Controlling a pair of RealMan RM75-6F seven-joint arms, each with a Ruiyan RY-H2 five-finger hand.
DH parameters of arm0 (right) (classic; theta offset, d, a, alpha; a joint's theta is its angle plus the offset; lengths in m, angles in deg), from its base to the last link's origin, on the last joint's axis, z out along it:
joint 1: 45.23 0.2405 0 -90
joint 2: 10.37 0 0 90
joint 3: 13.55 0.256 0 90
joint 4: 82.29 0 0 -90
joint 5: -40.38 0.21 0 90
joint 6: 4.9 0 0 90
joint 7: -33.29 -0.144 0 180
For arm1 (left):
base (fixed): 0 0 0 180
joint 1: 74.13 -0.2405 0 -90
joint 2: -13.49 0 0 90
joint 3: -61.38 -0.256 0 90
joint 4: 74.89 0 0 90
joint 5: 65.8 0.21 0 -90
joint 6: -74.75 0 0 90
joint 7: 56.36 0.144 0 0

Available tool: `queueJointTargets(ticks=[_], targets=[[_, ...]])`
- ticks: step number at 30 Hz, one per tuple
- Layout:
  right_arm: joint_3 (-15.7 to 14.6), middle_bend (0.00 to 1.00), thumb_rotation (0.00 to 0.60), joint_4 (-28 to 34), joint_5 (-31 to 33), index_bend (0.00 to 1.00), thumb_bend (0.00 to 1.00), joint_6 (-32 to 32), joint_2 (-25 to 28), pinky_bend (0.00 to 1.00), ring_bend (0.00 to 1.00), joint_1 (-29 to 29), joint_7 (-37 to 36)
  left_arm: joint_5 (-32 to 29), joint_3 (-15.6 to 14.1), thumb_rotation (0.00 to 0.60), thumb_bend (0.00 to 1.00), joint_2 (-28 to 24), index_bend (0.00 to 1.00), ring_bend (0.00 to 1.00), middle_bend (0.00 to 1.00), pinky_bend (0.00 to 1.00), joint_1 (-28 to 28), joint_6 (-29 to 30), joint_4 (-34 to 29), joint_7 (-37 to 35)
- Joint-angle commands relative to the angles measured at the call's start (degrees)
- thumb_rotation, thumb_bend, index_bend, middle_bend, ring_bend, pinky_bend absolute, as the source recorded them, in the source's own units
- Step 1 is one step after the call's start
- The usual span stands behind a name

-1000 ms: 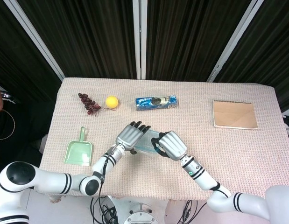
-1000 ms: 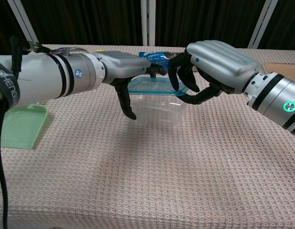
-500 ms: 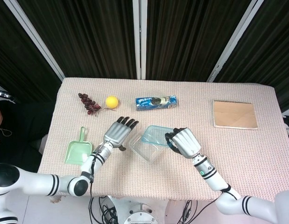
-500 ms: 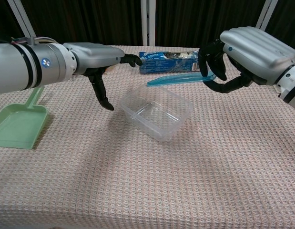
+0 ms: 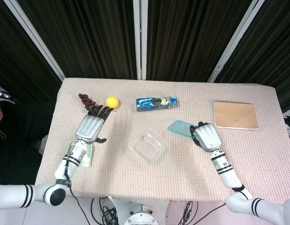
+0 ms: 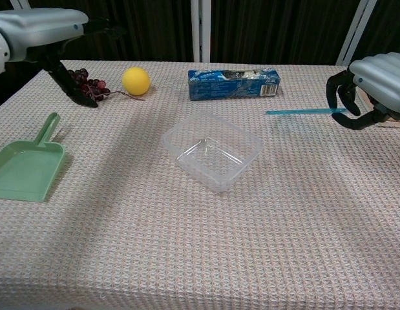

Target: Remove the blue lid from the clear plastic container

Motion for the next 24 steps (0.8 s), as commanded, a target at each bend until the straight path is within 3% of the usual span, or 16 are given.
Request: queueJointTargets(ticks=[1,3,9,13,19,24], targets=[[-0.8,0.00,0.600,10.4,5.5,0.00,0.16,6.7,6.8,0.04,0.00,-1.3,2.0,2.7,-1.5,0.600,0.04,-2.8,0.03,0.00,0.04,0.07,-3.5,2.9,-1.2,-1.8],[-1.3,0.00,0.600,15.2,6.5,0.00,0.13,7.8,11.0,0.00,0.00,-2.1,0.7,4.3,-2.4,0.600,0.04,-4.2,0.03,0.00,0.04,0.07,-5.8,5.0,-1.5,-2.3],[-3.3,0.00,0.600,24.2,6.2,0.00,0.13,8.5,22.5,0.00,0.00,-4.7,-4.5,6.6,-4.7,0.600,0.04,-6.8,0.04,0.00,0.05,0.08,-12.2,11.0,-0.5,-1.9],[-3.5,0.01,0.600,27.2,5.7,0.00,0.14,4.5,28.1,0.00,0.00,-7.8,-7.8,8.8,-5.9,0.600,0.04,-8.3,0.05,0.00,0.06,0.07,-17.0,15.1,0.3,-3.3],[-3.1,0.12,0.600,27.3,2.8,0.00,0.15,-5.5,29.9,0.00,0.00,-13.3,-11.5,14.6,-8.0,0.600,0.04,-11.0,0.07,0.00,0.07,0.06,-23.7,20.1,0.7,-7.9],[-3.7,0.11,0.600,26.6,0.1,0.00,0.15,-10.6,30.1,0.00,0.00,-16.7,-15.2,17.8,-9.7,0.600,0.04,-13.0,0.07,0.00,0.07,0.05,-28.0,22.6,-1.1,-7.6]])
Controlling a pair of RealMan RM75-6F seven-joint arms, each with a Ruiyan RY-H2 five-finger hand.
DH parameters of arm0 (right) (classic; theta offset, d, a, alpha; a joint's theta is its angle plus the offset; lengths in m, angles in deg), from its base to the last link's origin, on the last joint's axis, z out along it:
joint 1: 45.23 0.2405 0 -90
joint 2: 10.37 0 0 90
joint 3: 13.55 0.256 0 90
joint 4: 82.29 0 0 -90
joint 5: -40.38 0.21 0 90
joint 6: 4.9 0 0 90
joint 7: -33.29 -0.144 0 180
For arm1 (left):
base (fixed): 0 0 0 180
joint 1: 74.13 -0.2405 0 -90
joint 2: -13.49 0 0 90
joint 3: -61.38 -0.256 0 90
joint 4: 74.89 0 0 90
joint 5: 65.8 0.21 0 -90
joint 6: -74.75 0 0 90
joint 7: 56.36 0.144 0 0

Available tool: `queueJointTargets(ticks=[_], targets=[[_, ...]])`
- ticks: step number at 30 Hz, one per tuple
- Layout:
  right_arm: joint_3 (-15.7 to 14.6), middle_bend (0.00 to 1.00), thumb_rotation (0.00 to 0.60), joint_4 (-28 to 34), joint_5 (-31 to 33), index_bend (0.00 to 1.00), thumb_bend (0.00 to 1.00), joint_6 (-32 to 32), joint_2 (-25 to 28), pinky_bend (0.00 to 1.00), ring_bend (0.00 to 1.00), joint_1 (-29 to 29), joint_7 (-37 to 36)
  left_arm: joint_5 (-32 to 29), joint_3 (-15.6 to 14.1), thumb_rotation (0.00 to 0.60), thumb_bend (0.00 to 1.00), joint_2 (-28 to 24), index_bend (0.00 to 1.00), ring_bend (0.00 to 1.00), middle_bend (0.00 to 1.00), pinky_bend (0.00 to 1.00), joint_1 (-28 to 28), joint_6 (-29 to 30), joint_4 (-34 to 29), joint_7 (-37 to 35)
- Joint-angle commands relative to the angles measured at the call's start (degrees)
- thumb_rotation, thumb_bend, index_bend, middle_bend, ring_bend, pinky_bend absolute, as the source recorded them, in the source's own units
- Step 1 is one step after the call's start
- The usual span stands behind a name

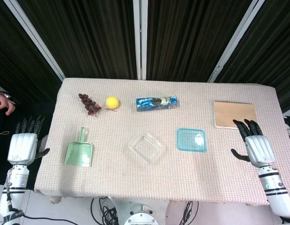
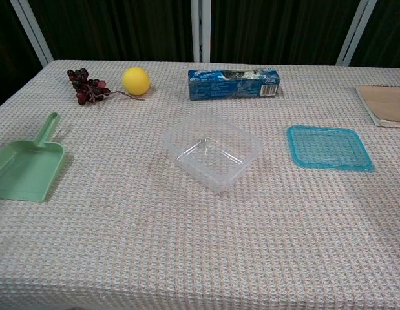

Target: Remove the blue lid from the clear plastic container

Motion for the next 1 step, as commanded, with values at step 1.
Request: queueJointTargets(ticks=[1], targets=[[-0.5,0.11,0.600,-0.4,-2.5,0.00,0.15,-3.8,0.4,0.00,0.00,-3.0,-3.2,2.0,-1.4,0.600,0.04,-1.5,0.07,0.00,0.07,0.05,-2.9,1.7,-1.7,0.2]])
